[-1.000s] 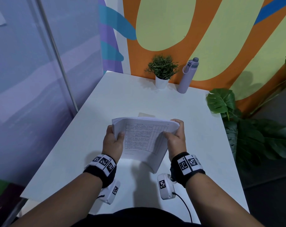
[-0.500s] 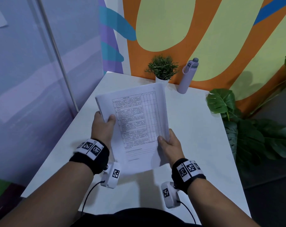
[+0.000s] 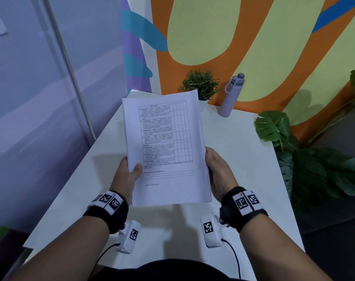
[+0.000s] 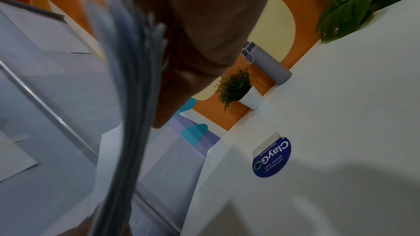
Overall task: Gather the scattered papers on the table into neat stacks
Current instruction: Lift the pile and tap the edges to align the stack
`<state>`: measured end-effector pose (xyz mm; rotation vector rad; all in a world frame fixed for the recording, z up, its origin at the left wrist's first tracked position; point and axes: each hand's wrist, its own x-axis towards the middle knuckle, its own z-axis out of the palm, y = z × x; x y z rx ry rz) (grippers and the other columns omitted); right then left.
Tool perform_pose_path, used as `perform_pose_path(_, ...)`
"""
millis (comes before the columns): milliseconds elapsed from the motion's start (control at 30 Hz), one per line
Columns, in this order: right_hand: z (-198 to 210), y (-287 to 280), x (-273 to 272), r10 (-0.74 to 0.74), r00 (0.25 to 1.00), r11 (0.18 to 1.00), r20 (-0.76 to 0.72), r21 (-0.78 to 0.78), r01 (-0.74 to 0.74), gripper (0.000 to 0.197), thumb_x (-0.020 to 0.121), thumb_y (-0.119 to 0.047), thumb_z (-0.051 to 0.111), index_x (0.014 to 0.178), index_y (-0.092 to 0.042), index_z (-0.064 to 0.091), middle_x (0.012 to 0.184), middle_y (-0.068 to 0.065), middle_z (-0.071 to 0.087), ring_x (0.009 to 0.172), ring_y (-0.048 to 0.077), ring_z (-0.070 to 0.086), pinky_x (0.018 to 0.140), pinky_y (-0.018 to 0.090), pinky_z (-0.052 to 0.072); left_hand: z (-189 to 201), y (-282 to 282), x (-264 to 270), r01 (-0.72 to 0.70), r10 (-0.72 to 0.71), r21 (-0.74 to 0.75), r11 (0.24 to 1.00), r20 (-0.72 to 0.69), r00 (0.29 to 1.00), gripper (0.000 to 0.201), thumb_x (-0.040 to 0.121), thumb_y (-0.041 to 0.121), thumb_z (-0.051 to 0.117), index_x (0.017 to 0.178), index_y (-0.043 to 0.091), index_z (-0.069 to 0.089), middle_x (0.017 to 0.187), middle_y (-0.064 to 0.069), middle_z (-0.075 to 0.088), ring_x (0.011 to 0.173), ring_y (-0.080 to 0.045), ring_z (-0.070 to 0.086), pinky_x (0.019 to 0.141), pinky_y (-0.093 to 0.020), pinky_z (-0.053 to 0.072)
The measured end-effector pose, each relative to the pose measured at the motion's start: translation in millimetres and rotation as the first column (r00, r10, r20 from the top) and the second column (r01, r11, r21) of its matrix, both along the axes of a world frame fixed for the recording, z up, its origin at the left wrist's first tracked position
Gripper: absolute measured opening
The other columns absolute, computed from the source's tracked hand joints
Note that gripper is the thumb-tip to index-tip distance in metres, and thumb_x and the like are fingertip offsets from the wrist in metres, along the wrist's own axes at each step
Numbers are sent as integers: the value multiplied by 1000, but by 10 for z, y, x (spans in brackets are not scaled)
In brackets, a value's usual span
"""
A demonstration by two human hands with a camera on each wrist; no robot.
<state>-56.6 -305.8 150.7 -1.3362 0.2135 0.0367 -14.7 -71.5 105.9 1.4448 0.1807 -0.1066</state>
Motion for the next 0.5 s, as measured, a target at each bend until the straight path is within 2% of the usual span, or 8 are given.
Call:
perform_pose_path(100, 38, 8, -3, 23, 1000, 996, 17, 82, -25, 38, 100, -29, 42, 127, -5, 55, 117, 6, 68, 102, 21, 67, 80, 32, 55, 11, 6, 4, 7, -8, -25, 1000, -4, 1000, 30, 91, 38, 50, 120, 31, 52, 130, 4, 58, 128, -20, 49, 110, -52, 31)
perform_pose_path(200, 42, 16, 5, 22, 999, 994, 33, 104, -25, 29, 101, -25, 42, 121, -11, 57, 105, 0, 72, 92, 16, 68, 73, 27, 56, 17, 6, 26, 17, -18, -36, 999, -27, 999, 45, 85, 55, 45, 124, 35, 48, 138, 9, 51, 133, -16, 41, 114, -53, 24)
perform_pose_path(267, 37, 16, 15, 4, 999, 997, 42, 83, -7, 25, 101, -25, 42, 115, -13, 59, 102, 0, 71, 90, 16, 67, 74, 27, 55, 7, 21, 33, 10, -12, -34, 999, -76, 997, 70, 75, 70, 48, 135, 38, 36, 148, 12, 39, 139, -16, 33, 113, -56, 21)
perform_pose_path(333, 48, 17, 23, -6, 999, 998, 44, 67, 3, 23, 101, -24, 42, 108, -13, 61, 101, 2, 69, 89, 18, 65, 76, 30, 54, 13, 38, 41, 12, -15, -31, 999, -87, 996, 94, 59, 83, 52, 139, 39, 29, 152, 12, 32, 141, -16, 30, 113, -58, 20)
perform_pose_path(367, 60, 22, 24, -7, 999, 998, 43, 67, 4, 23, 101, -22, 42, 106, -12, 62, 100, 3, 69, 89, 18, 65, 77, 31, 54, 21, 41, 44, 9, -12, -36, 999, -78, 997, 95, 58, 83, 53, 139, 40, 30, 151, 12, 33, 140, -16, 31, 112, -57, 21)
perform_pose_path(467, 70, 23, 30, -22, 998, 997, 53, 77, 18, 22, 100, -16, 42, 104, -7, 61, 99, 8, 66, 89, 23, 62, 82, 35, 52, 14, 57, 73, 4, -6, -36, 999, -61, 998, 74, 70, 73, 51, 135, 41, 35, 148, 13, 38, 138, -16, 34, 113, -56, 22)
perform_pose_path(500, 75, 23, 29, -30, 998, 997, 52, 73, 26, 22, 99, -14, 42, 104, -6, 62, 99, 9, 65, 90, 24, 61, 84, 36, 50, 8, 60, 75, -1, -2, -38, 999, -66, 998, 75, 70, 72, 51, 136, 40, 34, 148, 13, 38, 139, -15, 34, 113, -56, 22)
